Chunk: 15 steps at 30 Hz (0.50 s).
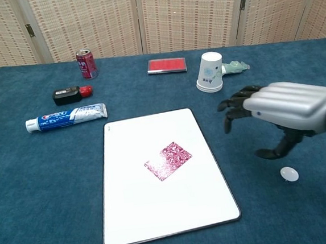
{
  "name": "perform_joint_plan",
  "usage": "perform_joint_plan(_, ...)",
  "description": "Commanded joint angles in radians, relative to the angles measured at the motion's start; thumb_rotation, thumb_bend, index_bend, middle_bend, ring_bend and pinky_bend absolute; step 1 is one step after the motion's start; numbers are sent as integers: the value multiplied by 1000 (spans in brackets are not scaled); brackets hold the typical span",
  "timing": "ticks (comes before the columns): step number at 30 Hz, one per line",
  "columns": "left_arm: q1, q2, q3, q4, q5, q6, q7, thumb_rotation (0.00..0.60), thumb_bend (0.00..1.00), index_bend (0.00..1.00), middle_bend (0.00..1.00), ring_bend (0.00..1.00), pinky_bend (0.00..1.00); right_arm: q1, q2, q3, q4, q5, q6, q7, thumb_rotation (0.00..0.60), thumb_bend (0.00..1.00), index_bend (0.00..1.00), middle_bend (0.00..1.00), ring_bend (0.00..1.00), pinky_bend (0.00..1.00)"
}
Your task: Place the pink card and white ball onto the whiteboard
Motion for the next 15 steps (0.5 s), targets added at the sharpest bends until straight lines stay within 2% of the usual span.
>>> perform_joint_plan(1,-5,1,-1,-12,6,-2,11,600,176,200,184,159,0,-51,33,-51,27,-63,38,53,600,351,311,132,75,0)
perform_joint_plan(5,-8,2,0,-27,14,-1,23,600,176,201,184,159,0,-86,26,-74,81,-100,51,100,600,351,327,143,75,0)
perform_joint_plan(15,-1,11,4,-39,10,6,28,600,176,201,184,159,0,-124,-14,-76,189,-141,33,193,600,351,364,160,79,0)
